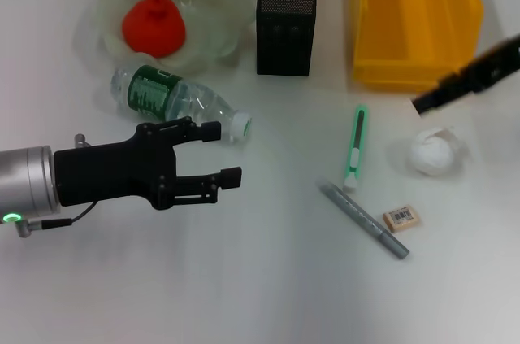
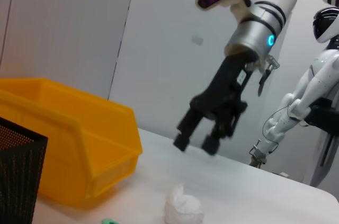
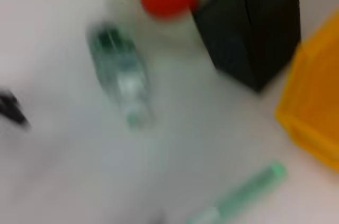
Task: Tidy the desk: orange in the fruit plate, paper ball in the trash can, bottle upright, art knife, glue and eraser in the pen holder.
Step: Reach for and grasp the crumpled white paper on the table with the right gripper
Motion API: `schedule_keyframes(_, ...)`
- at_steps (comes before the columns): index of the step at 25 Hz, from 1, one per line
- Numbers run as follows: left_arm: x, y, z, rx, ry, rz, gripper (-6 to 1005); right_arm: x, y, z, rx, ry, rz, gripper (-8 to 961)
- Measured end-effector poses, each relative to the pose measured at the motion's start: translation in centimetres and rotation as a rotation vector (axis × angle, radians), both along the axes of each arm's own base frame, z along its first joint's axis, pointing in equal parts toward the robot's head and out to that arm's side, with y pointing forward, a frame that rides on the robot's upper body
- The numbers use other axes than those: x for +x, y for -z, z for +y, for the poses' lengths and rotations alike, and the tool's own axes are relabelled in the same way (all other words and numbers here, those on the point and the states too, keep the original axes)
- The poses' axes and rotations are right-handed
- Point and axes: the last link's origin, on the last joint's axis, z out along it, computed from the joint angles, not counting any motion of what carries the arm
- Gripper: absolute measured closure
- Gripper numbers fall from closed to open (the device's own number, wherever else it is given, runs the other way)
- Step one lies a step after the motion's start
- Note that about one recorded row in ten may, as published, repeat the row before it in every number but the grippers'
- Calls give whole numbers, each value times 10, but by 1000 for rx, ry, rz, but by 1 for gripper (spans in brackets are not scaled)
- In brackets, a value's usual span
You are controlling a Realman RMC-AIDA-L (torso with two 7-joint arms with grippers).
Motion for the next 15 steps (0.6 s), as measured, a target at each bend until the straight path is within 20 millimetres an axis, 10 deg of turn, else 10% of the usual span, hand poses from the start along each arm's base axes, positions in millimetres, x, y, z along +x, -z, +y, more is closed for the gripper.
schedule_keyframes(15, 4, 1, 3, 3, 0, -8, 178, 14, 51, -5, -52, -138, -224, 308)
